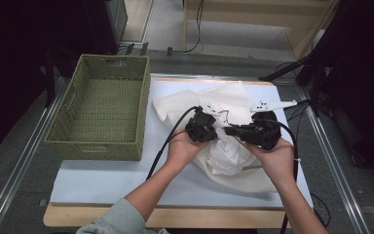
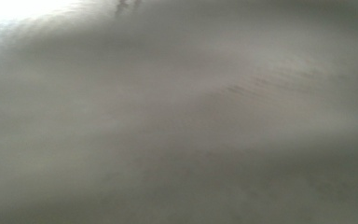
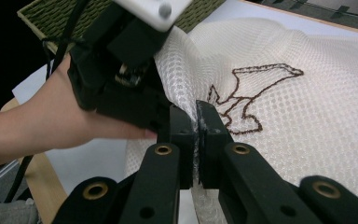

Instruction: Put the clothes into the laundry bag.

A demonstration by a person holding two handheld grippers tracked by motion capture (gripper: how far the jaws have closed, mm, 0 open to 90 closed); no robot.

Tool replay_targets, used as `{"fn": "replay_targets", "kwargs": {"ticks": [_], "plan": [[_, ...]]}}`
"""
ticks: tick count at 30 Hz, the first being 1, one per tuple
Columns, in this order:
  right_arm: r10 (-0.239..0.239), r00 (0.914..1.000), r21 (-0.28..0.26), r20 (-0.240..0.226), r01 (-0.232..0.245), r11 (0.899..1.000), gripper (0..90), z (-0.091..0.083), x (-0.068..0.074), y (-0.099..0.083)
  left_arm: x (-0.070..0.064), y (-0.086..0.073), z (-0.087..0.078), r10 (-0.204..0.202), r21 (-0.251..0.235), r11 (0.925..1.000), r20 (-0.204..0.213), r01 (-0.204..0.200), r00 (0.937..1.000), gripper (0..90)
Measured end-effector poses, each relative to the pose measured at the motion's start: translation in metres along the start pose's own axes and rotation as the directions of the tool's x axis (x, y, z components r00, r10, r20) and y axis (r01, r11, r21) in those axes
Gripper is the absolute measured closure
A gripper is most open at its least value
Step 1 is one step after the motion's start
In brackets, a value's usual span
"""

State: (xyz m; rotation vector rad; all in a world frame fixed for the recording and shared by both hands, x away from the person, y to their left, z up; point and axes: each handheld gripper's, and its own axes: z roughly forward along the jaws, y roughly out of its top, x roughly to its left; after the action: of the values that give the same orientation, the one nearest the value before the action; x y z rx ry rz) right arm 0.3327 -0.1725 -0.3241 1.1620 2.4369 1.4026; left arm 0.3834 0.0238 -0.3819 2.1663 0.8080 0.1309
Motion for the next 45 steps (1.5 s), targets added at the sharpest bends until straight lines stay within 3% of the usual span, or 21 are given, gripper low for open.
{"fn": "replay_targets", "kwargs": {"ticks": [3,11,17,26,32,34,40,42,45], "plan": [[0.001,1.0,0.002,0.004,-0.001,1.0,88.1,0.003,-0.003,-0.002,0.007,-0.001,0.0,-0.042,-0.004,0.9991,0.028,0.043,0.9987,90.0],[0.015,0.9999,0.035,-0.006,-0.015,0.999,88.1,0.019,-0.015,-0.012,0.007,-0.008,-0.008,-0.052,0.012,0.9986,0.092,0.051,0.9944,90.0],[0.019,0.9997,0.055,0.018,-0.02,0.998,88.0,0.023,-0.022,-0.016,-0.003,-0.013,-0.024,-0.01,0.023,0.9997,0.103,0.007,0.9946,90.0],[0.019,0.9996,0.059,0.023,-0.02,0.998,87.9,0.024,-0.028,-0.017,-0.031,-0.023,-0.047,0.055,0.009,0.9983,0.157,-0.057,0.986,90.0],[0.029,0.9992,0.052,0.028,-0.03,0.998,87.9,0.023,-0.029,-0.017,-0.051,-0.026,-0.029,0.092,0.035,0.9943,0.189,-0.101,0.9777,90.0],[0.027,0.9992,0.051,0.029,-0.029,0.998,87.9,0.023,-0.029,-0.017,-0.053,-0.026,-0.022,0.081,0.039,0.9951,0.195,-0.091,0.9775,90.0],[0.023,0.9993,0.051,0.028,-0.025,0.998,87.8,0.022,-0.028,-0.017,-0.048,-0.024,0.005,0.057,0.052,0.9964,0.166,-0.066,0.9845,90.0],[0.023,0.9993,0.053,0.029,-0.025,0.998,87.9,0.022,-0.027,-0.016,-0.043,-0.024,0.009,0.038,0.046,0.9979,0.175,-0.047,0.9838,90.0],[0.027,0.9992,0.053,0.029,-0.028,0.998,87.9,0.022,-0.027,-0.016,-0.043,-0.019,0.014,0.072,0.048,0.9957,0.135,-0.079,0.9882,90.0]]}}
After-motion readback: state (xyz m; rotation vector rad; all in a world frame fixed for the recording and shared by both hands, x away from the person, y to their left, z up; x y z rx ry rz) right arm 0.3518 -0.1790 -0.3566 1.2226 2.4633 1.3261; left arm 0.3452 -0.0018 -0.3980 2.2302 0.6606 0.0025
